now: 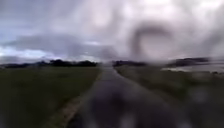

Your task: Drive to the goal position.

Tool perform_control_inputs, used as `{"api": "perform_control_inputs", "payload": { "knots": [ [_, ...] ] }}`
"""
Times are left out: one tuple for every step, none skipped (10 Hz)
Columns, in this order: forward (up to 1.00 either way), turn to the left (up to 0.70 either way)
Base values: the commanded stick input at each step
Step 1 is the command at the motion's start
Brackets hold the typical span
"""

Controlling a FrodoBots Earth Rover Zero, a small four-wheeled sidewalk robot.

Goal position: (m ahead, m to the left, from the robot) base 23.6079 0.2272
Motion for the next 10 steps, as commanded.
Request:
{"api": "perform_control_inputs", "payload": {
  "knots": [
    [0.70, 0.00],
    [0.70, 0.00],
    [0.70, 0.00],
    [0.70, 0.00],
    [0.70, 0.00],
    [0.70, 0.00],
    [0.70, 0.00],
    [0.70, 0.00],
    [0.70, 0.00],
    [0.70, 0.00]
  ]
}}
